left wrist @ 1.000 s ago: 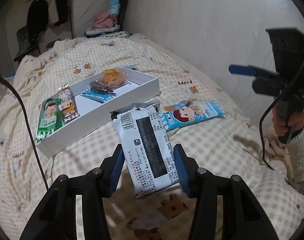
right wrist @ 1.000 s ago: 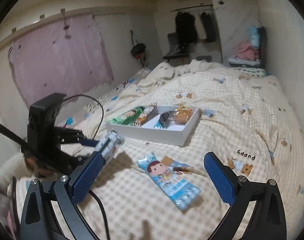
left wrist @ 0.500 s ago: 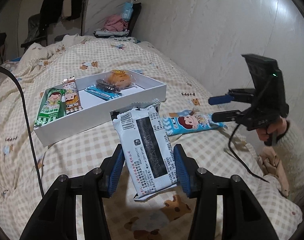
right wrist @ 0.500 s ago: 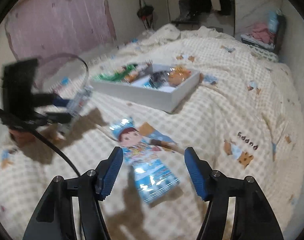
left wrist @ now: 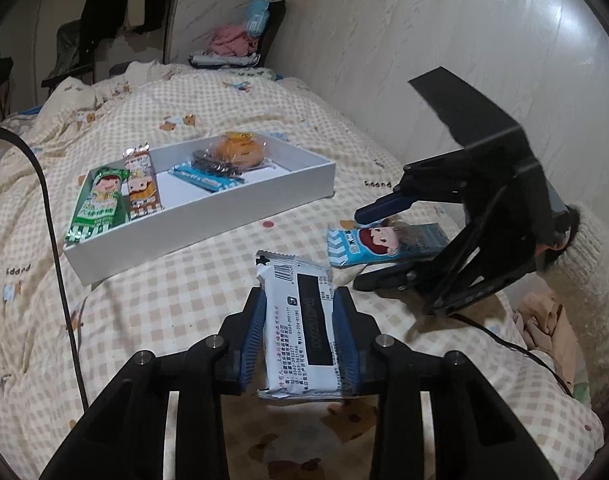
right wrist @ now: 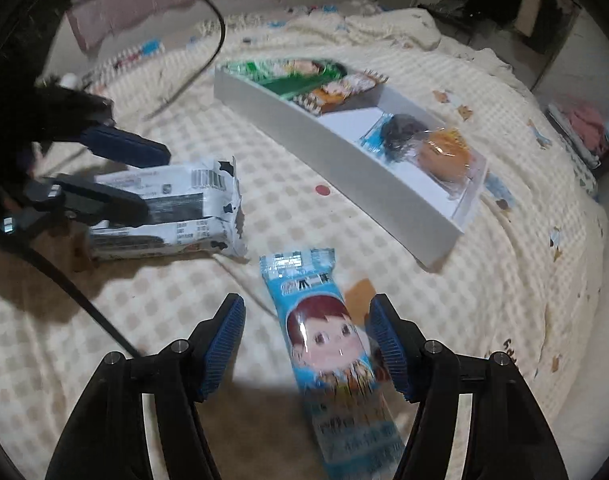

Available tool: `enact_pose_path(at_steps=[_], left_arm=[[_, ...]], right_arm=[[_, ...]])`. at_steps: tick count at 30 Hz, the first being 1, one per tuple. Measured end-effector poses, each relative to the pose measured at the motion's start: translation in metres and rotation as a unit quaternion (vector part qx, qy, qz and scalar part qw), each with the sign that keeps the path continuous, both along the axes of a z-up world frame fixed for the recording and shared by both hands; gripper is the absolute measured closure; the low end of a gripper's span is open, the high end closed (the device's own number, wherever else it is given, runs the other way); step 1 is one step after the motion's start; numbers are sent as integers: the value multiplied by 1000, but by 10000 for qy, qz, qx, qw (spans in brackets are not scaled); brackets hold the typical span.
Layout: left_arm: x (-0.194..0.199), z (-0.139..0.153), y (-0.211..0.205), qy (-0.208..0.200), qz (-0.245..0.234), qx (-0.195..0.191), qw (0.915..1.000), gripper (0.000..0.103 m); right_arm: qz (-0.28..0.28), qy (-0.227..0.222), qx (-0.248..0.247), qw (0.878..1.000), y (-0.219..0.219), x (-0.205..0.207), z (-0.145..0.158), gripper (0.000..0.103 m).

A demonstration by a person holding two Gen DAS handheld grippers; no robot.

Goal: Organize objects
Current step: 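Grasp the blue-and-white milk candy pack with the right gripper while the left holds the wafer, then lift and carry both packs toward the white box with both grippers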

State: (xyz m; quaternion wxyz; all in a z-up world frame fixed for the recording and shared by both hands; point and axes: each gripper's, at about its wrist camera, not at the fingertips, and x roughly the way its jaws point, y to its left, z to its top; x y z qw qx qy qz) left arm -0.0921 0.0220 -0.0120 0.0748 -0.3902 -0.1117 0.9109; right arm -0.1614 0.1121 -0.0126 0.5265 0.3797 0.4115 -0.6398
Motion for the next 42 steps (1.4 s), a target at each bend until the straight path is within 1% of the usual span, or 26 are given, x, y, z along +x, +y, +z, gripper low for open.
enact_pose_path(at_steps=[2, 3, 4, 6, 8, 10, 14, 16, 18, 19, 20, 21, 23, 24, 25, 29, 31, 34, 36, 38, 39, 41, 42], left_arm=[[-1, -2, -2, -62, 42, 36, 10000, 64], [-1, -2, -3, -65, 69, 61, 9999, 64], [0, -2, -5, -54, 109, 78, 9999, 64], [1, -1, -8, -22, 158, 119, 9998, 64], [1, 0, -12, -24, 236, 172, 9996, 64], [2, 0, -16, -37, 320, 206, 9993, 64], [1, 0, -20, -43, 416, 248, 9988, 64], [1, 0, -19, -44, 400, 227, 9989, 64], [0, 0, -17, -61, 378, 159, 9991, 58], [-1, 0, -14, -96, 349, 98, 9993, 52], [-1, 0, -13, -121, 322, 48, 9994, 49], [-2, -1, -10, -153, 287, -5, 9995, 49], [-3, -3, -7, -201, 238, -80, 9995, 48], [-4, -4, -6, -239, 223, -103, 9994, 47], [-5, -5, -5, -278, 229, -132, 9993, 46], [-7, -8, -4, -352, 223, -163, 9990, 39], [-7, -10, -2, -394, 205, -190, 9988, 37], [-9, -11, 1, -437, 171, -267, 9985, 33], [-9, -11, 3, -448, 169, -339, 9983, 31], [-8, -12, 4, -471, 163, -406, 9979, 29], [-9, -12, 5, -483, 162, -432, 9978, 29], [-9, -12, 7, -516, 142, -499, 9973, 28], [-10, -12, 8, -547, 129, -565, 9968, 28]], right_arm=[[-86, 12, 61, 9999, -4, -2, -4, 37], [-163, -50, 87, 9998, -5, -3, -4, 45], [-312, -143, 113, 9993, -5, -6, -4, 56], [-850, -318, 154, 9958, -4, -12, -2, 58], [-1256, -488, 49, 9909, -1, -14, 5, 60], [-1357, -591, -109, 9889, 3, -14, 14, 64], [-1633, -480, -332, 9849, 5, -13, 26, 64], [-1855, -544, -404, 9803, 5, -17, 25, 65], [-2127, -664, -448, 9738, 1, -23, 23, 65], [-2333, -870, -500, 9672, 2, -31, 20, 65], [-2421, -1016, -527, 9635, 3, -36, 19, 64], [-2484, -1161, -551, 9601, 2, -42, 15, 64], [-2515, -1190, -540, 9590, 3, -44, 11, 59], [-2492, -1177, -563, 9596, 6, -44, 12, 50], [-2467, -1173, -607, 9600, 9, -43, 15, 43], [-2276, -1038, -855, 9644, 28, -40, 32, 43], [-2178, -1069, -930, 9656, 35, -37, 36, 43], [-1939, -1100, -892, 9707, 32, -32, 30, 43], [-1723, -878, -753, 9782, 27, -26, 23, 43], [-1715, -805, -599, 9801, 24, -25, 14, 44], [-1761, -779, -495, 9800, 22, -26, 10, 44], [-1794, -645, -361, 9810, 21, -26, 3, 61], [-1793, -660, -404, 9807, 21, -26, 4, 68]])
